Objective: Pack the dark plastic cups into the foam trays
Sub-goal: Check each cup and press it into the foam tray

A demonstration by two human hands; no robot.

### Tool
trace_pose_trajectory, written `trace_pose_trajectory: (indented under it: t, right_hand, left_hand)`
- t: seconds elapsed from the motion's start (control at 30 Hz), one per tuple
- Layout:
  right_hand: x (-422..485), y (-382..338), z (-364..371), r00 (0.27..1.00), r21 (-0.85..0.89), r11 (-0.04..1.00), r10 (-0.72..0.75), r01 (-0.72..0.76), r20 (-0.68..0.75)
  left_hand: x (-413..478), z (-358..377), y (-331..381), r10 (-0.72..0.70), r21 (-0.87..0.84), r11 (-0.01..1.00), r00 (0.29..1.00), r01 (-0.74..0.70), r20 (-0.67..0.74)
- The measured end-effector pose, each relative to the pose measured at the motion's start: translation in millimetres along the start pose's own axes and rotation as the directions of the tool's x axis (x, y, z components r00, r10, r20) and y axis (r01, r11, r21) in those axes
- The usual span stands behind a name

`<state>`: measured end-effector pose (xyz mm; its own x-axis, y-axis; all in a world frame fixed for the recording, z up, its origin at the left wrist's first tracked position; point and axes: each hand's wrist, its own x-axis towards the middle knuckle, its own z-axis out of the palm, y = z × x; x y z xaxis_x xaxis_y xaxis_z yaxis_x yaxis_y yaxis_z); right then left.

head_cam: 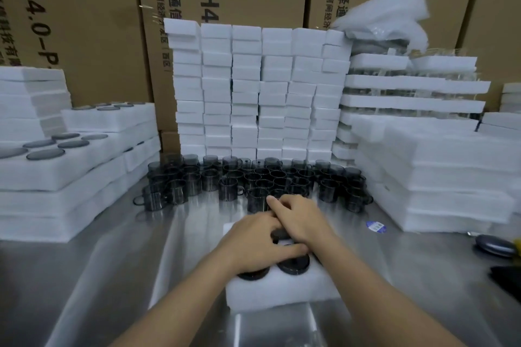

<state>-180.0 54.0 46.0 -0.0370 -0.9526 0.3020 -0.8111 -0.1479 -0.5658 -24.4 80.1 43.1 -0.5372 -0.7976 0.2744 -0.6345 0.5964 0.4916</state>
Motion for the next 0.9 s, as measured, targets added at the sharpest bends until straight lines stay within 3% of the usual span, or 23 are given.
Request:
trace_pose_trajectory:
  t: [0.17, 0.33, 0.4, 0.53, 0.6, 0.7, 0.8, 0.83, 0.9]
  right_hand:
    - [1, 1, -3, 0.999, 0.016, 0.999, 0.031, -0.031, 0.020]
    - [-1, 1, -3, 0.999, 0.045, 0.998, 0.036, -0.036, 0.000]
    - [0, 0, -4, 1.000, 0.066, 0.998, 0.017, -0.017, -0.005]
    - [3, 13, 2, 0.998, 0.090, 0.996, -0.017, 0.023, -0.063]
    - [4, 16, 4, 0.995, 0.120, 0.992, -0.030, 0.041, -0.090]
    - [-1, 10, -1, 0.973, 0.271, 0.957, -0.036, 0.099, -0.229]
    - [-16, 7, -30, 0.868, 0.490, 0.849, 0.078, 0.201, -0.491]
    - [-22, 14, -41, 0.853, 0.508, 0.837, 0.106, 0.201, -0.511]
    - [-37, 37, -55, 0.889, 0.529, 0.840, 0.143, 0.123, -0.434]
  left_hand:
    - [-7, -6, -2, -0.076, -0.173, 0.983, 0.994, 0.061, -0.083]
    - [-11, -8, -1, -0.048, -0.184, 0.982, 0.994, 0.029, -0.100]
    - [-12, -8, -3, -0.045, -0.208, 0.978, 0.985, 0.010, -0.168]
    - [-15, 3, -22, -0.215, -0.378, 0.925, 0.865, 0.031, -0.454]
    - [-16, 5, -31, -0.325, -0.386, 0.914, 0.799, 0.128, -0.506]
    - [-16, 10, -41, -0.404, -0.409, 0.887, 0.790, 0.215, -0.462]
    - [-32, 5, -31, -0.483, -0.478, 0.840, 0.756, 0.258, -0.442]
    - [-38, 3, -31, -0.548, -0.555, 0.783, 0.733, 0.280, -0.403]
    - [-55, 5, -28, -0.674, -0.724, 0.597, 0.705, 0.346, -0.219]
